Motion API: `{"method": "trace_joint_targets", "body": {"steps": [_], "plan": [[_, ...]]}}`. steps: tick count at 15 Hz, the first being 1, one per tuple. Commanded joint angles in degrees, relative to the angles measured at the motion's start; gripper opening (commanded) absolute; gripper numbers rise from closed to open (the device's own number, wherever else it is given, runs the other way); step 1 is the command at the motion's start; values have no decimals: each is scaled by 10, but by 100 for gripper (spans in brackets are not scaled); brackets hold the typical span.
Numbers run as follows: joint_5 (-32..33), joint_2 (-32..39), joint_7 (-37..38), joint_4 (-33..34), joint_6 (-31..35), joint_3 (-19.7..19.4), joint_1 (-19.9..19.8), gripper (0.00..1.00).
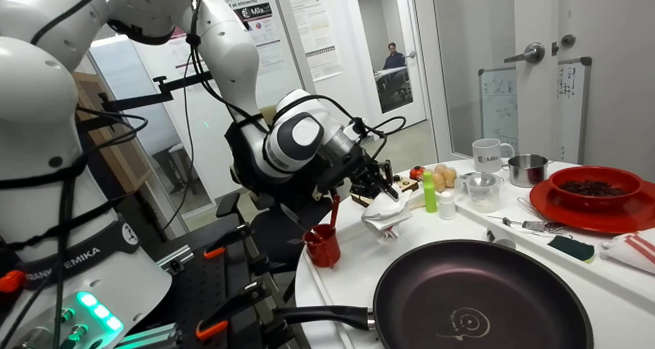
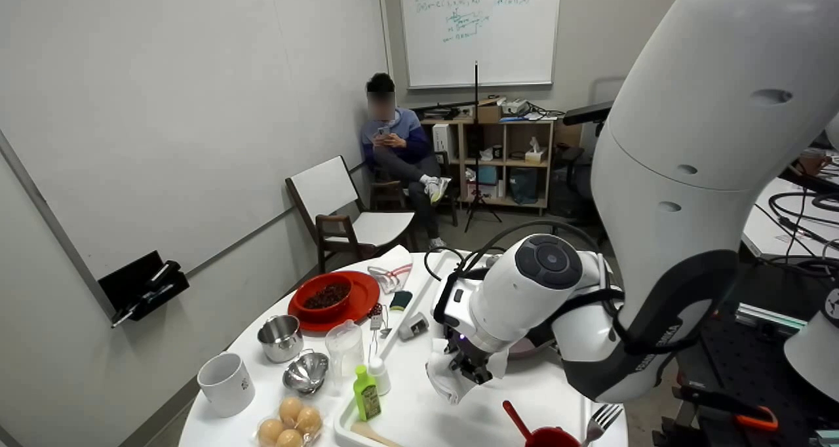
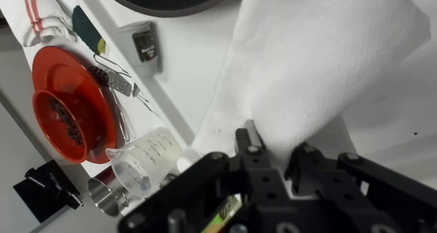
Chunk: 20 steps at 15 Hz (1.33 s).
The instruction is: Use the towel to wipe the pan
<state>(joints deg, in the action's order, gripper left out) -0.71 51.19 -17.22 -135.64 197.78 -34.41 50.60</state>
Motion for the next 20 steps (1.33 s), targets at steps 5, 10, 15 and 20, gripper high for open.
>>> {"method": "trace_joint_targets", "body": {"steps": [5, 10, 15, 20], "plan": [[-4, 66, -2, 26, 5, -2, -39, 63], [-5, 94, 1, 43, 4, -2, -55, 99], [0, 90, -1, 40, 0, 0, -58, 100], [0, 91, -1, 41, 0, 0, -59, 100]]}}
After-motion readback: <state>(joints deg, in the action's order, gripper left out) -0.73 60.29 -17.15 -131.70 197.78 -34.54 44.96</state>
